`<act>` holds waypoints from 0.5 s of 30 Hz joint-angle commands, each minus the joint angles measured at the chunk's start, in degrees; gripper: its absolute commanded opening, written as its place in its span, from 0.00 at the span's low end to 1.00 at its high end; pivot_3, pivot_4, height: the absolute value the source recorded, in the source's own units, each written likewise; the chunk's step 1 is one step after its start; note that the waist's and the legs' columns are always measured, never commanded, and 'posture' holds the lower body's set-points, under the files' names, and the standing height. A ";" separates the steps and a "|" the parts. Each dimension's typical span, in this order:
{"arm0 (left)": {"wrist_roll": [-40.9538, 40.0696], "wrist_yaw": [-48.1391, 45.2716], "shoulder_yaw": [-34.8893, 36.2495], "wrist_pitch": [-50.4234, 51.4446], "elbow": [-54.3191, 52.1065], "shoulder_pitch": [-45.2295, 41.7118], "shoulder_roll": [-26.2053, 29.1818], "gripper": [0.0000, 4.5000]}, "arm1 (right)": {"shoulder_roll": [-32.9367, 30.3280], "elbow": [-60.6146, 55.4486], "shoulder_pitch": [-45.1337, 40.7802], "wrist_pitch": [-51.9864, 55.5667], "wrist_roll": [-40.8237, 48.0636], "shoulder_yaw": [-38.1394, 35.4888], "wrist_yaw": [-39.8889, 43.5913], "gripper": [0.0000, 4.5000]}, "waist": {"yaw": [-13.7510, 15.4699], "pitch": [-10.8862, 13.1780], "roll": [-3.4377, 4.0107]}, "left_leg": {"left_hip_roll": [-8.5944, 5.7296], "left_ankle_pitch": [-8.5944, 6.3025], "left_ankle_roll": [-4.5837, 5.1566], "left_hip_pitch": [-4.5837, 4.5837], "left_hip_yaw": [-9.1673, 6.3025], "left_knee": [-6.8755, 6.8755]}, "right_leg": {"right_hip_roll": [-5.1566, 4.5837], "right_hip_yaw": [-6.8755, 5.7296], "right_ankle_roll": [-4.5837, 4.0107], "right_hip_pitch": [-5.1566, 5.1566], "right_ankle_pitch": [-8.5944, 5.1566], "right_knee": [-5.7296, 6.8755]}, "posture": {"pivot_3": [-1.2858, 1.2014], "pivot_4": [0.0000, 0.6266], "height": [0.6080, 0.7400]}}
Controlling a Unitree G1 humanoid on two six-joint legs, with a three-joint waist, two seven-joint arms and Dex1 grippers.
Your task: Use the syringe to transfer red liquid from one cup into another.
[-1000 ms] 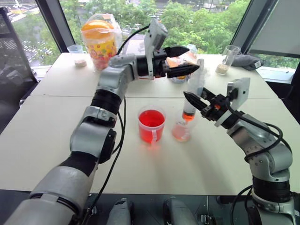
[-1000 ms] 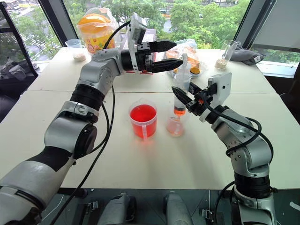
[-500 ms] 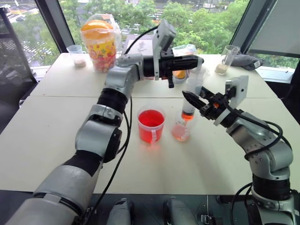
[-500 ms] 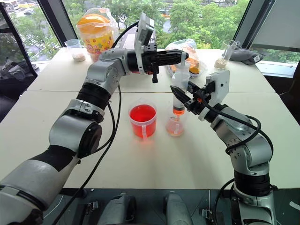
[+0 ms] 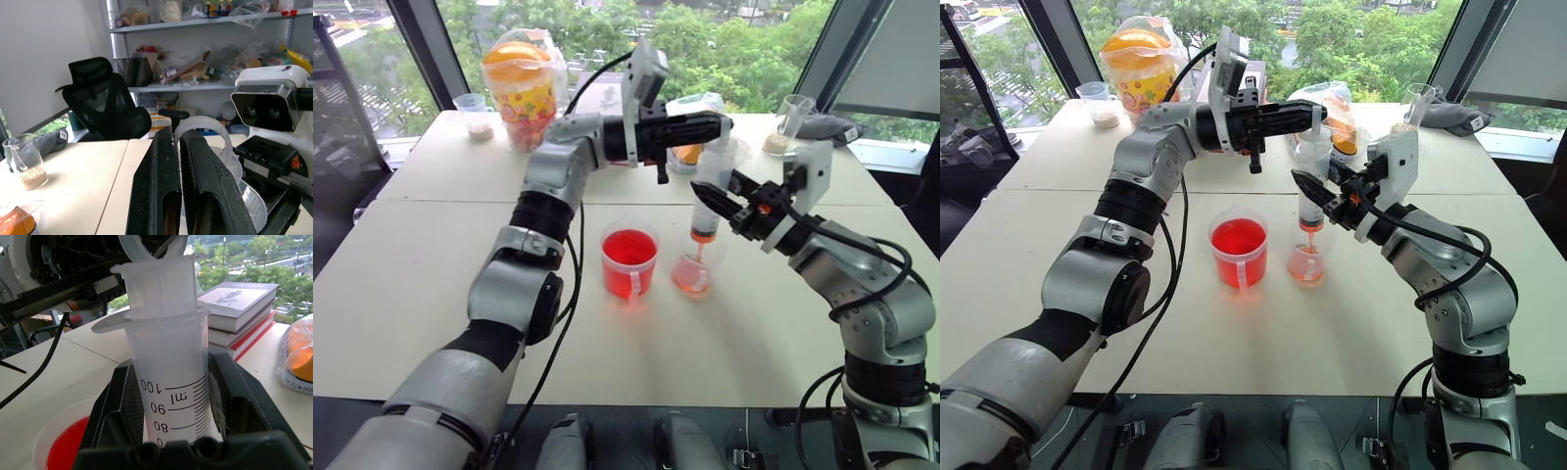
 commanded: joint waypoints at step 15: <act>0.19 1.93 -1.75 4.66 -3.95 3.54 -1.68 0.01 | -0.47 -1.32 -4.71 -2.03 2.07 -3.12 1.03 0.32 | 0.05 0.00 0.00 | 0.00 0.00 0.00 0.00 0.00 0.01 | 0.00 0.00 0.00 0.00 0.00 0.00 | 0.52 0.24 1.00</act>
